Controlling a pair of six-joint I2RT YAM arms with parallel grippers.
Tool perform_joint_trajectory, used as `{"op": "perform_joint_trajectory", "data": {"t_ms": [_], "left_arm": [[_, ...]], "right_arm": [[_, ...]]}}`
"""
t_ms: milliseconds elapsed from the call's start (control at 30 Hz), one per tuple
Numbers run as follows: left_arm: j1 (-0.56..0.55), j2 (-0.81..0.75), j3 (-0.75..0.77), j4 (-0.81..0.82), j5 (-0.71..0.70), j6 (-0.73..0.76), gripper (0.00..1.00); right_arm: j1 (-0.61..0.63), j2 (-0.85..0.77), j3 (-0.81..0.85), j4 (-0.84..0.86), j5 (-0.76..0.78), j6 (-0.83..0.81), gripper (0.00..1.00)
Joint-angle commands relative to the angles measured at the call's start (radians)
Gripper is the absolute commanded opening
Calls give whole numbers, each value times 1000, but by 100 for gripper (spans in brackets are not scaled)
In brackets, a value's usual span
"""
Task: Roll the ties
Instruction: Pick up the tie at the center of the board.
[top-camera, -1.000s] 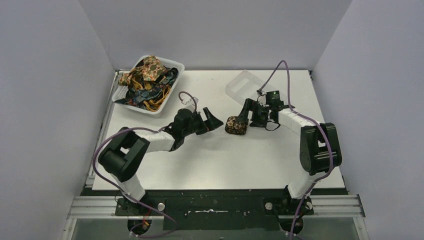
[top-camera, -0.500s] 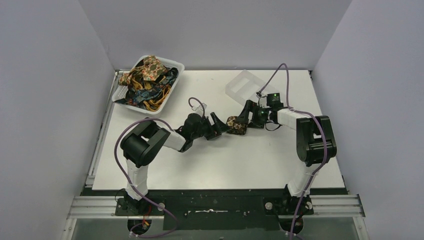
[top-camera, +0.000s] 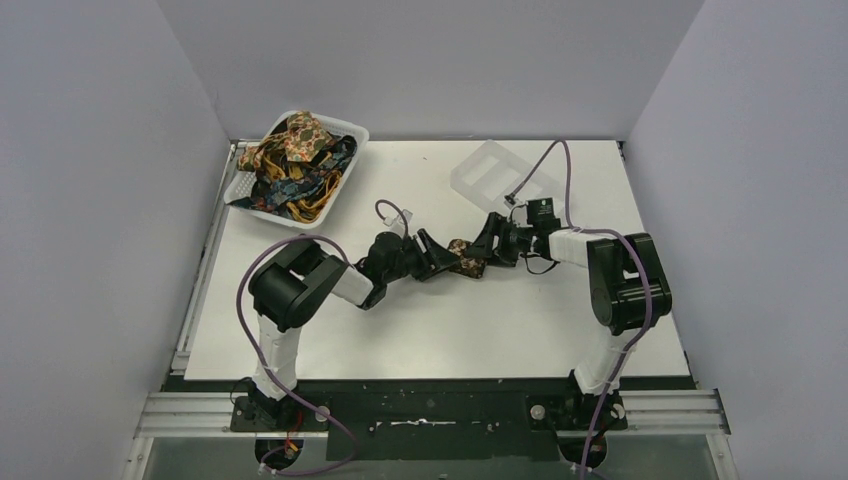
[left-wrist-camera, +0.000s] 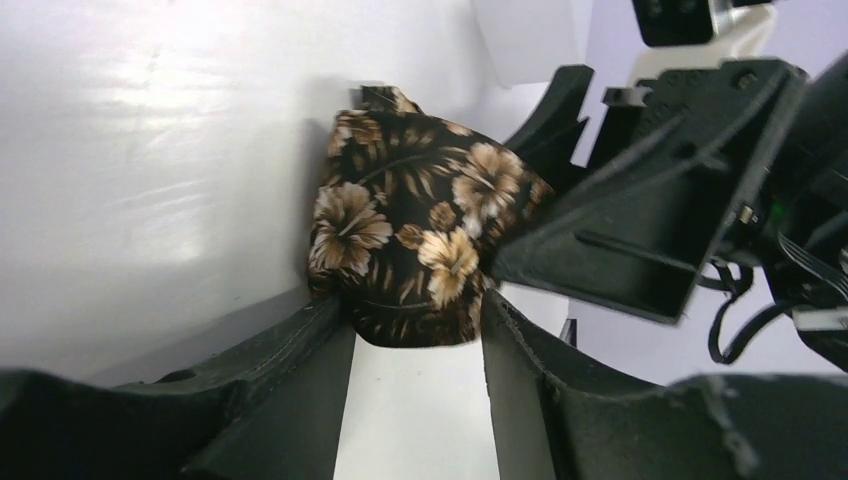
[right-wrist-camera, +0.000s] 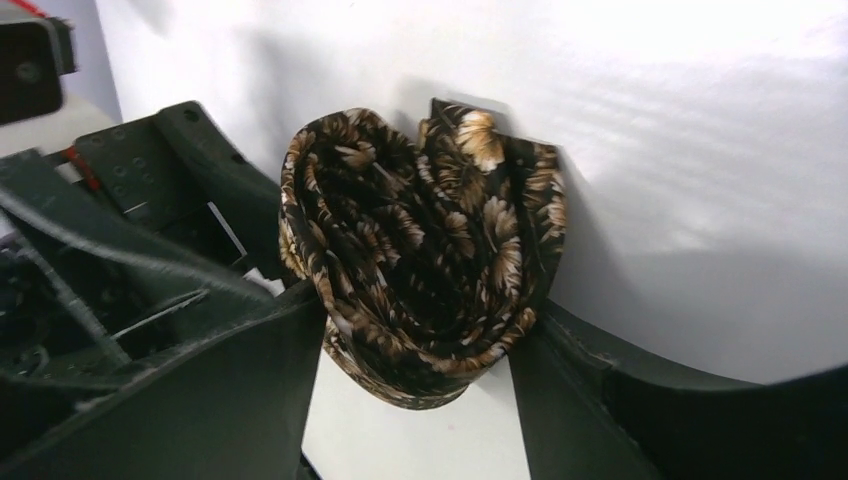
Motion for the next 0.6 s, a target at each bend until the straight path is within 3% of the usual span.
{"op": "perform_joint_trajectory", "data": {"t_ms": [0,200,400,567], "left_arm": [[15,-12,-36,69,-9,-9,46],[67,-49,-84,57,27,27,47],[90,-129,-98,-36,76,107,58],[82,-169,-98,-96,93,140,63]], "right_arm": [[63,-104,-79,127,-7,97,69],[47,-168,-116,92,-4,79,79],[30,-161,-55,-71,61,-32,91],[28,-134,-49,-30,22,-4,93]]}}
